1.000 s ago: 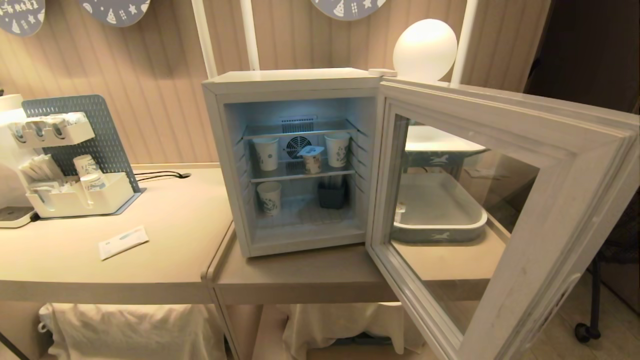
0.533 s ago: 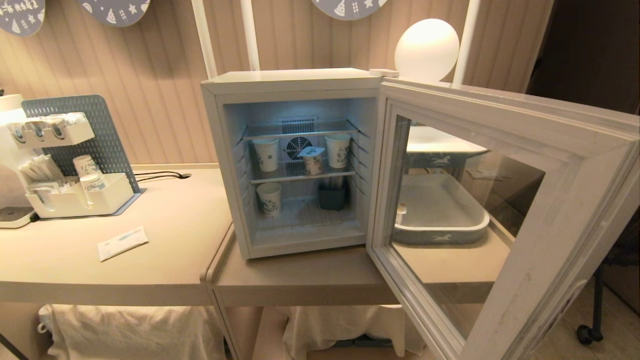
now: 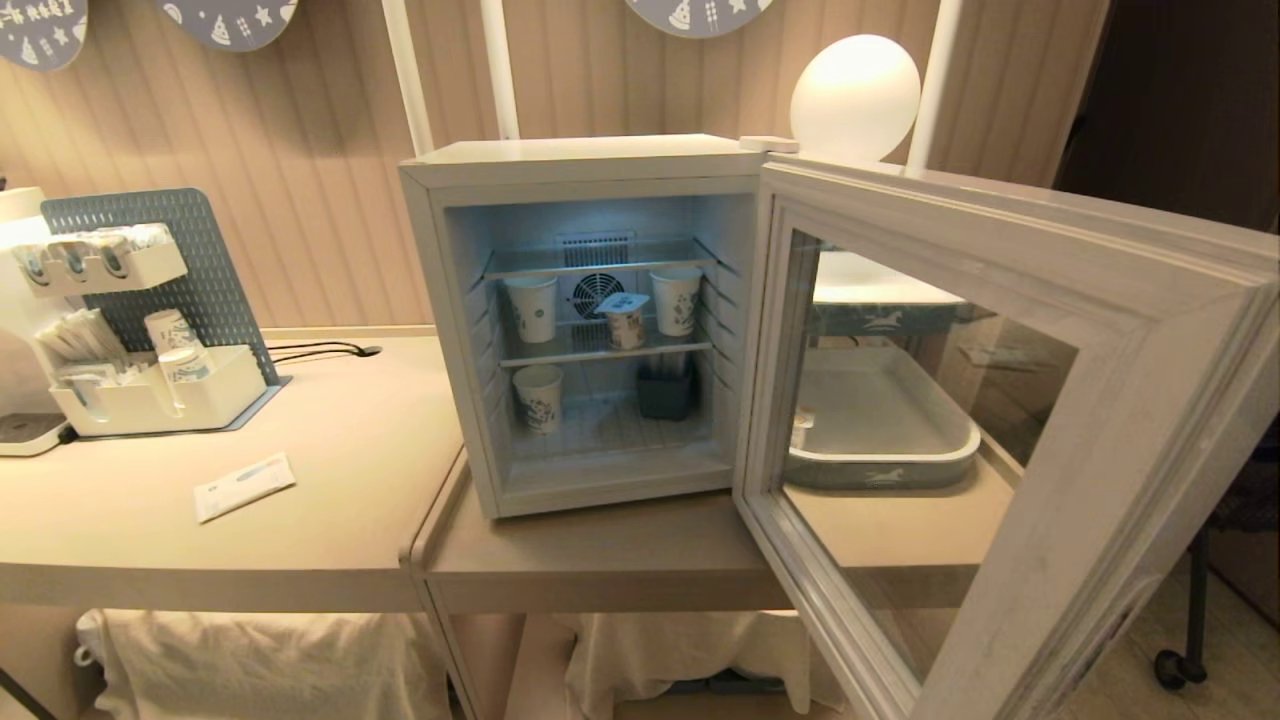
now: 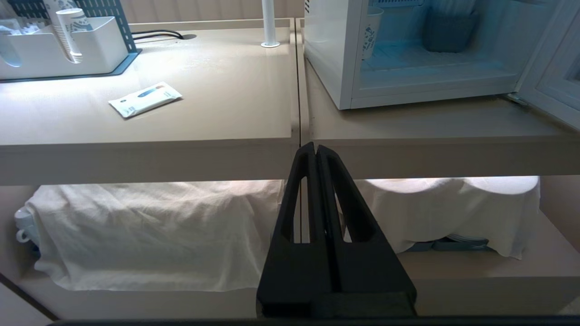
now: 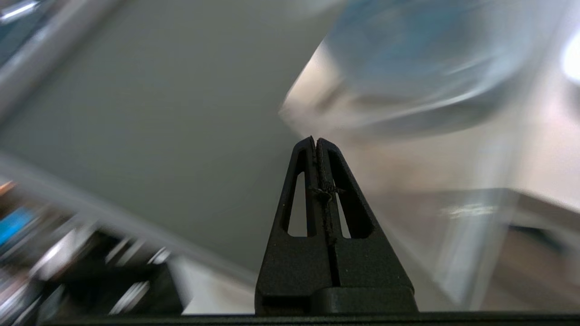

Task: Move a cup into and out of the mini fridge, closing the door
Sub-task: Close the freezer door

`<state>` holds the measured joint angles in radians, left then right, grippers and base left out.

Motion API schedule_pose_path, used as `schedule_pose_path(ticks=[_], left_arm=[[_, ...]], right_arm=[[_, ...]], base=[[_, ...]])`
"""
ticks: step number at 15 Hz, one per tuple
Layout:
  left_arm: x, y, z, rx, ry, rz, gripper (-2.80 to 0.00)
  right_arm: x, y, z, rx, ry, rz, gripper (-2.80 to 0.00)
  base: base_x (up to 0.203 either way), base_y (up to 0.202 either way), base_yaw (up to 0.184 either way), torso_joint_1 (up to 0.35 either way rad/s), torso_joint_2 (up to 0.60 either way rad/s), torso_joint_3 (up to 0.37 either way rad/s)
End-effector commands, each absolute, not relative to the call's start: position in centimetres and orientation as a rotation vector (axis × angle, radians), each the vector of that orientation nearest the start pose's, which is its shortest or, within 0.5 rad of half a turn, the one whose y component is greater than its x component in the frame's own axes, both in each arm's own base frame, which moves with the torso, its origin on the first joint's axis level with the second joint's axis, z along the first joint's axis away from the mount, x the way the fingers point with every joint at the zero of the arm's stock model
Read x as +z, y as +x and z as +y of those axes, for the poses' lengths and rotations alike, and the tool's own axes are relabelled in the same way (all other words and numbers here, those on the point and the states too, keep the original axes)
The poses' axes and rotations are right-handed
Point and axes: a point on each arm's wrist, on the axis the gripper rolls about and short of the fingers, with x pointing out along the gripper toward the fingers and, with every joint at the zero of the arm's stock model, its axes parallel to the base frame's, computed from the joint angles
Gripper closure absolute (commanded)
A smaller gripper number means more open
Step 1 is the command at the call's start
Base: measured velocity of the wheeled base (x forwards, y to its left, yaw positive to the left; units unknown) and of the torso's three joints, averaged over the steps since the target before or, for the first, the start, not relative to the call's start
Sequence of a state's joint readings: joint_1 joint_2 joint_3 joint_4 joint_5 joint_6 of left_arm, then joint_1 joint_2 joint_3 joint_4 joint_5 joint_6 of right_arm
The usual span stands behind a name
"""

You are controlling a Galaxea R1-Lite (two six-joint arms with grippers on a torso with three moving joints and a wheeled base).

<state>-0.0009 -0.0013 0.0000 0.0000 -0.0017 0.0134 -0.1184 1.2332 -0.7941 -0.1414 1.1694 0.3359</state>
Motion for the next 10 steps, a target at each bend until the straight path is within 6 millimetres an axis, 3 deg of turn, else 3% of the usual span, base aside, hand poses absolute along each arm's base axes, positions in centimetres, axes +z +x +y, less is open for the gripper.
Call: schedule_pose_path(ticks=[1, 4, 7, 10], left_arm=[[7.5, -2.3, 0.0, -0.003, 0.014, 0.000, 0.00], [7.5, -2.3, 0.0, -0.003, 0.014, 0.000, 0.00], [7.5, -2.3, 0.0, -0.003, 0.014, 0.000, 0.00], [7.5, -2.3, 0.0, -0.003, 0.014, 0.002, 0.00]], right_arm=[[23.6, 18.8, 0.9, 1.132, 0.534, 0.507, 0.00], [23.0, 18.6, 2.9, 1.187, 0.520, 0.553, 0.00], [23.9, 19.3, 6.3, 1.118, 0.469, 0.566, 0.00], [25.3, 22.6, 11.6, 0.955, 0.436, 0.545, 0.00]], base=[[0.000, 0.000, 0.000, 0.000, 0.00, 0.000], [0.000, 0.000, 0.000, 0.000, 0.00, 0.000], [0.000, 0.000, 0.000, 0.000, 0.00, 0.000], [0.000, 0.000, 0.000, 0.000, 0.00, 0.000]])
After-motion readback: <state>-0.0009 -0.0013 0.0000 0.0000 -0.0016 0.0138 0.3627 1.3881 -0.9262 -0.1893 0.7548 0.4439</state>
